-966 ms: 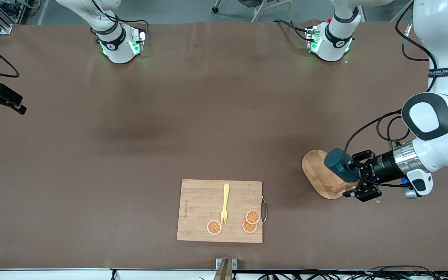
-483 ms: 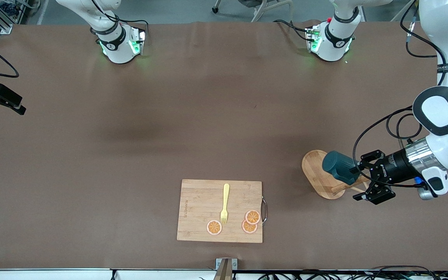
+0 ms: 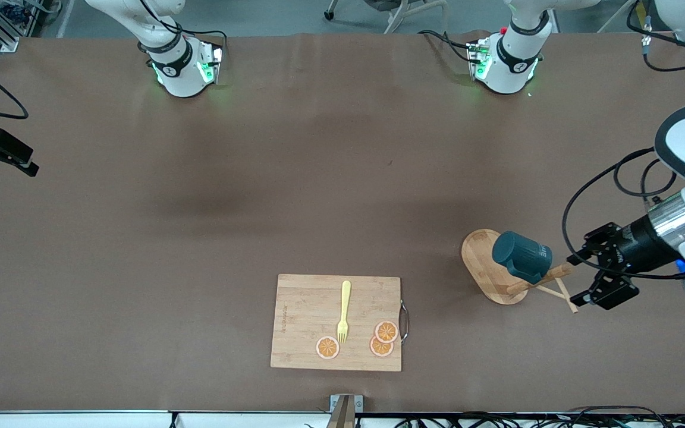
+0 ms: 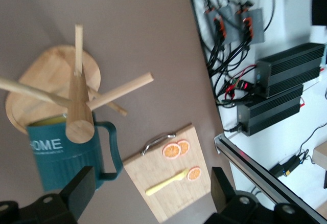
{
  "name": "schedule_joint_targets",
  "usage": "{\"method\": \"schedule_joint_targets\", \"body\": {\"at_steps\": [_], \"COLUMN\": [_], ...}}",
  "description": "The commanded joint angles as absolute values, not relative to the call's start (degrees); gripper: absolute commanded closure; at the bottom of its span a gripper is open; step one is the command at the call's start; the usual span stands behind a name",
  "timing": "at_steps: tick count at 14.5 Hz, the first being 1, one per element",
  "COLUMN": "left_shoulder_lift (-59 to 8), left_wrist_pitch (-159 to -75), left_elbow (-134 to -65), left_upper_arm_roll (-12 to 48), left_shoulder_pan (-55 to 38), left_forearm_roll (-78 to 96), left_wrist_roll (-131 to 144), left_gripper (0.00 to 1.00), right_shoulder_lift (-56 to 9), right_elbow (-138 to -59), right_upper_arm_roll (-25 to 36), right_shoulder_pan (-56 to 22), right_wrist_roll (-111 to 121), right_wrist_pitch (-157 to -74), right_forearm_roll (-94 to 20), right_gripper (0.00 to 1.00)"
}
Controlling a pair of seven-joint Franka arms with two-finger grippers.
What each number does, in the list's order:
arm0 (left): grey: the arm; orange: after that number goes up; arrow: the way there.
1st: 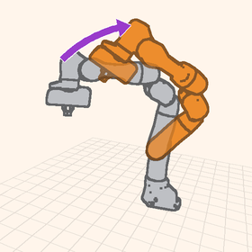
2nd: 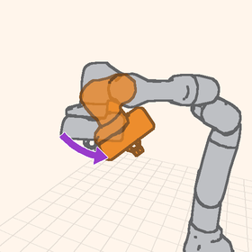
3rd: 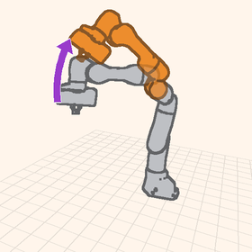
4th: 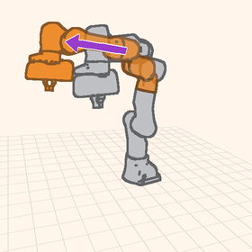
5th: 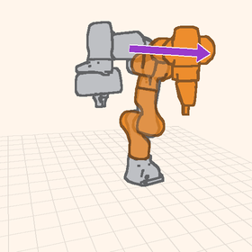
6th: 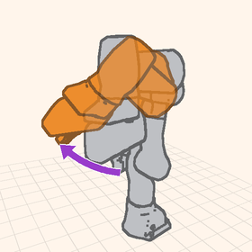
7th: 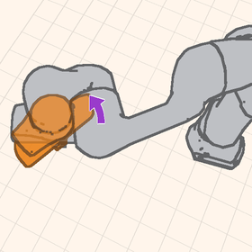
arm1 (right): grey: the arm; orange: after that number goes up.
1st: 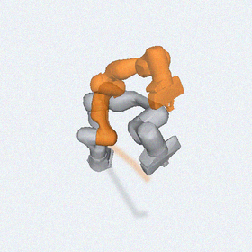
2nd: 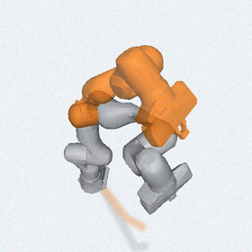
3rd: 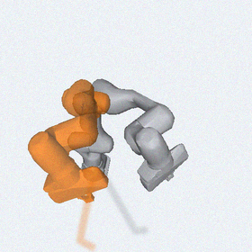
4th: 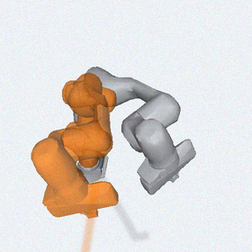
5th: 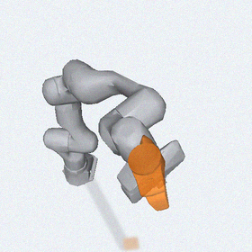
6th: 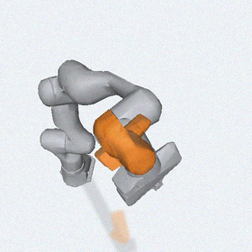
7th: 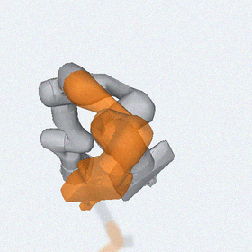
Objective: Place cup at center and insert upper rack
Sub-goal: 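Withdraw the left gripper away from the hanging mug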
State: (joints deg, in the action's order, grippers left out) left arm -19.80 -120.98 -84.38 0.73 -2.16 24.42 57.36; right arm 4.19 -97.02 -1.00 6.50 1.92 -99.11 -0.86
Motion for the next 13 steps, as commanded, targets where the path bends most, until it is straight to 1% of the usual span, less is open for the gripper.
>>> {"method": "schedule_joint_targets", "body": {"at_steps": [1,6,13], "left_shoulder_lift": [-16.18,-13.36,-8.8], "left_wrist_pitch": [-120.06,-118.31,-102.59], "left_elbow": [-84.99,-85.52,-85.61], "left_upper_arm_roll": [1.14,0.88,0.88], "left_shoulder_pan": [-2.02,-1.41,1.93], "left_forearm_roll": [20.31,20.13,8.71], "left_wrist_roll": [56.86,50.57,16.74], "left_gripper": [0.0,0.0,0.0], "right_shoulder_lift": [5.27,5.19,5.1], "right_elbow": [-97.91,-97.91,-97.82], "right_upper_arm_roll": [-1.41,-1.41,-1.41], "right_shoulder_pan": [7.29,7.38,7.21], "right_wrist_roll": [2.02,2.11,2.11], "right_wrist_pitch": [-99.05,-98.96,-99.14], "right_forearm_roll": [-0.35,-0.35,-0.26], "right_gripper": [0.0,0.0,0.0]}}
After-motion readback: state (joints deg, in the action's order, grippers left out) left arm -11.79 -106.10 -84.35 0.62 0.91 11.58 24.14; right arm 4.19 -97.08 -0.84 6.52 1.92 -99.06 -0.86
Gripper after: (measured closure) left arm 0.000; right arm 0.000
